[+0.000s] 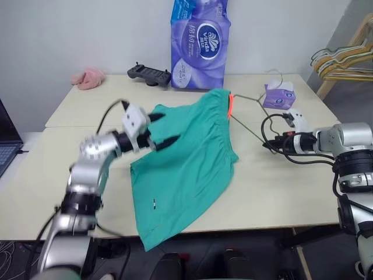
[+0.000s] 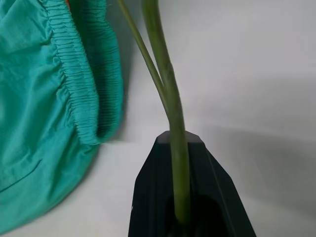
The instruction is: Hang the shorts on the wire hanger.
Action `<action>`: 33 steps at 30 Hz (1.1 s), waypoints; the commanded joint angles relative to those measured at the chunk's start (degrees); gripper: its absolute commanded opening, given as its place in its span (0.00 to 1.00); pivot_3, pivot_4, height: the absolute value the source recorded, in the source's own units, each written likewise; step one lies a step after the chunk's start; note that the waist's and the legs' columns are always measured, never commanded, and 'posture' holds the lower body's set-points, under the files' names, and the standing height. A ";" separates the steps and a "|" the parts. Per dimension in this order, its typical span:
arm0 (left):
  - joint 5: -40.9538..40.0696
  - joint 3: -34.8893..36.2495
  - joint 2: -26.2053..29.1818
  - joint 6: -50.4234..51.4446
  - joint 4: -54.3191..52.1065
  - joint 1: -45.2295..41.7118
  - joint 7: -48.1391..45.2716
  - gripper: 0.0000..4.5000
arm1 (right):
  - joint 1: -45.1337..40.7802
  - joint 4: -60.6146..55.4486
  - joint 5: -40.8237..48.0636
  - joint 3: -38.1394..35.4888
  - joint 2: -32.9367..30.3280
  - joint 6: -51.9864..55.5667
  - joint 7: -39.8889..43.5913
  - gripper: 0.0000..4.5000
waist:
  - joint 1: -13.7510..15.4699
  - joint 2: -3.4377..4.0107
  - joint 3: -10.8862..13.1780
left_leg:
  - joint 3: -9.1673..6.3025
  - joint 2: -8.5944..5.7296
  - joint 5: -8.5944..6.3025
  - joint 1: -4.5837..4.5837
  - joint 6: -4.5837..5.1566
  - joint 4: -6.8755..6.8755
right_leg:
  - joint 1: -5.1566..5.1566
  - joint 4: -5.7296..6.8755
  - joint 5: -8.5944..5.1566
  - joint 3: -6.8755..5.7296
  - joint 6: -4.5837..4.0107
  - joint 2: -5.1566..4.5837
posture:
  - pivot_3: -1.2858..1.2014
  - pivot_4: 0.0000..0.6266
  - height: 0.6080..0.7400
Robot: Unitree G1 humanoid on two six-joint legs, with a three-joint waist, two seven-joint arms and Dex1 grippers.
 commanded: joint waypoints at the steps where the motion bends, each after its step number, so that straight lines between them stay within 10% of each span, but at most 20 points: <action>1: 3.24 -1.65 1.38 -6.16 16.63 -15.65 -9.20 0.99 | -2.31 -6.94 -0.73 -2.03 2.08 -4.40 -4.71 0.00 | -0.47 0.00 0.00 | 0.00 -0.02 0.00 -0.04 0.00 0.00 | -0.03 -0.02 0.03 -0.08 0.04 0.06 | 0.51 0.06 1.00; 13: 24.09 -11.44 -2.06 -19.72 53.42 -50.03 -13.05 0.99 | 1.70 -19.60 -10.41 6.52 2.88 -21.33 -9.49 0.00 | -1.92 0.07 -0.14 | 0.37 -0.26 -0.02 -1.09 0.03 0.09 | -1.16 0.09 -0.07 0.19 0.44 -0.10 | 0.50 0.02 1.00; 33: 41.17 -17.11 -7.58 -22.00 56.87 -50.54 1.49 0.99 | 1.89 -32.31 -15.34 7.42 3.94 -24.26 -13.94 0.00 | -3.89 0.06 -0.18 | 0.49 -0.25 -0.01 -1.00 0.05 0.29 | -1.39 0.87 -0.06 0.33 0.44 -0.14 | 0.48 0.00 1.00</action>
